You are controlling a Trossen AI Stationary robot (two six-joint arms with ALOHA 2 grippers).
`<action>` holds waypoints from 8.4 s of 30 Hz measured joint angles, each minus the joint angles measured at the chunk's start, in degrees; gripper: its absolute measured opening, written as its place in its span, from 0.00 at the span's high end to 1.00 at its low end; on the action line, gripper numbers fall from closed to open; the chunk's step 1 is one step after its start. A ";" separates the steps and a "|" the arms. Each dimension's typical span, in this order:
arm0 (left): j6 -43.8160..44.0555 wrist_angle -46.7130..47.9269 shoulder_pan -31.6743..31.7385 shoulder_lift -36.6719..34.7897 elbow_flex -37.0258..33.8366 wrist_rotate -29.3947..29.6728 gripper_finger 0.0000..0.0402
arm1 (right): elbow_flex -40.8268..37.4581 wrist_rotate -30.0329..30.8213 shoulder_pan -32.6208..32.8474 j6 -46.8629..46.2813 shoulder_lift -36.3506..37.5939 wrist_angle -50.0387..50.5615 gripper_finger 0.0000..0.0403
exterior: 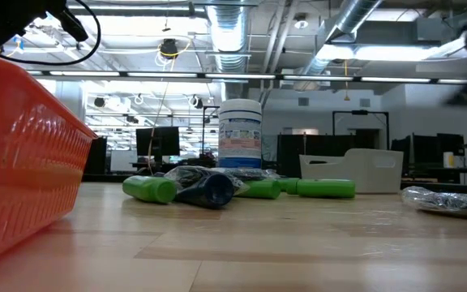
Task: Pick & Place Travel size toiletries
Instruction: Put the blue shave cream into the black basket
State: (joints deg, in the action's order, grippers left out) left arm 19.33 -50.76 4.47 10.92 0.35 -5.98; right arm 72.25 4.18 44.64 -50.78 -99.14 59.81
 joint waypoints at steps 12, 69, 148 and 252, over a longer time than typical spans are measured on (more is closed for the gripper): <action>0.38 -0.33 0.00 0.00 -0.01 0.00 1.00 | -0.02 -7.25 -0.05 5.77 -5.15 3.26 0.66; 2.19 -0.31 0.00 0.00 0.00 -0.10 1.00 | 10.01 4.94 -3.05 7.73 -13.04 6.97 0.98; 4.07 -2.27 -0.01 0.00 -0.01 -0.08 1.00 | 13.24 18.53 -17.38 14.46 -1.34 1.51 0.90; 6.67 -5.02 -0.02 1.07 -0.01 -3.60 1.00 | 50.45 6.18 -21.61 -5.35 -37.74 16.44 0.72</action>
State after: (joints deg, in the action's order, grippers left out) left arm 26.00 -55.78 4.45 11.99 0.34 -9.58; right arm 122.70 10.36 23.03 -56.13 -136.88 76.24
